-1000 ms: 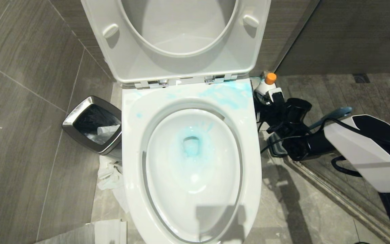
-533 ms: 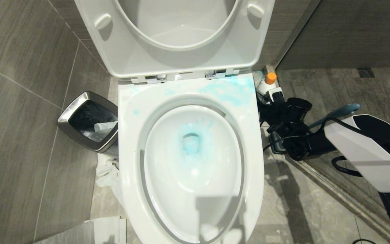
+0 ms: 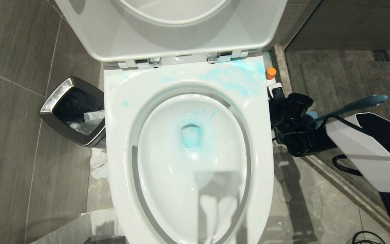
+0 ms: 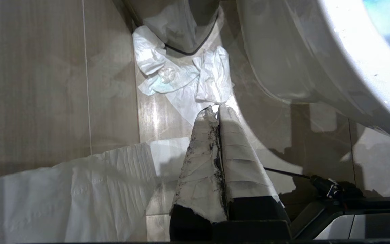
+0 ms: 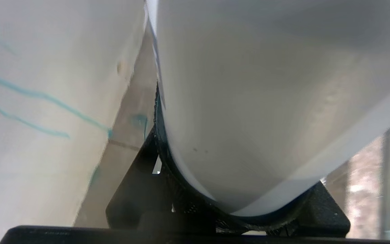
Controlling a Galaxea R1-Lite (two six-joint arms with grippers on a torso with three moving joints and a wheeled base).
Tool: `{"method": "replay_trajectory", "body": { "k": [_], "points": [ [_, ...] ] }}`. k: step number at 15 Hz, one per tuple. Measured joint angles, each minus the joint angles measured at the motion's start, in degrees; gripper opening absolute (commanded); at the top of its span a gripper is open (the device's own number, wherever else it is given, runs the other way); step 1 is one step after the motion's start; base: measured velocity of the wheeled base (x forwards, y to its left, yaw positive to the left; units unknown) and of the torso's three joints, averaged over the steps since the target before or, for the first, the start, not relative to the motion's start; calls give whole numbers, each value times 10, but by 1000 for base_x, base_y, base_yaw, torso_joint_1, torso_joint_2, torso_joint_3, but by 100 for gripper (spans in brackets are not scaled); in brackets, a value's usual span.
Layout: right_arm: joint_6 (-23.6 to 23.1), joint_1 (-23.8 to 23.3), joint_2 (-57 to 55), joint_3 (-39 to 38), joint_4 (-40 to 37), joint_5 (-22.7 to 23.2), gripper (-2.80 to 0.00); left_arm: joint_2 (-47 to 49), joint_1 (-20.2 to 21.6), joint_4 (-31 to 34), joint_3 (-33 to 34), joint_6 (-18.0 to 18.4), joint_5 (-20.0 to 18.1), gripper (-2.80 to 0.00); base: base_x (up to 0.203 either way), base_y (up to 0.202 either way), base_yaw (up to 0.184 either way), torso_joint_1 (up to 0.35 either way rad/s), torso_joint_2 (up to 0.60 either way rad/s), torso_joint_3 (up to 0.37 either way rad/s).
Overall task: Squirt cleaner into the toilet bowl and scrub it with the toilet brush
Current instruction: Place the cleaning agent on the floor
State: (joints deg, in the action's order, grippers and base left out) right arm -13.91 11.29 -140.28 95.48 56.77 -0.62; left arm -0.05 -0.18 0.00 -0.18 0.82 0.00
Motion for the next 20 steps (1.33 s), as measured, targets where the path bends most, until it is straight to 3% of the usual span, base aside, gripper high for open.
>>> {"method": "replay_trajectory", "body": {
  "k": [6,16,17,18,20],
  "points": [
    [-19,0,0,71,-30,-2,-280,0,0,0,0,0,0,-280,0,0,0,4,1,-190],
    [-24,13,-15,159,-62,-4,-280,0,0,-1,1,0,0,-280,0,0,0,1,0,-15],
    [-27,14,-19,167,-63,-4,-83,0,0,-1,1,0,0,-280,0,0,0,0,0,0],
    [-27,14,-22,170,-65,-5,0,0,0,0,1,0,0,-280,0,0,0,0,0,0],
    [-27,15,-29,174,-63,-4,0,0,0,-1,1,1,0,-280,0,0,0,0,0,0]
  ]
}}
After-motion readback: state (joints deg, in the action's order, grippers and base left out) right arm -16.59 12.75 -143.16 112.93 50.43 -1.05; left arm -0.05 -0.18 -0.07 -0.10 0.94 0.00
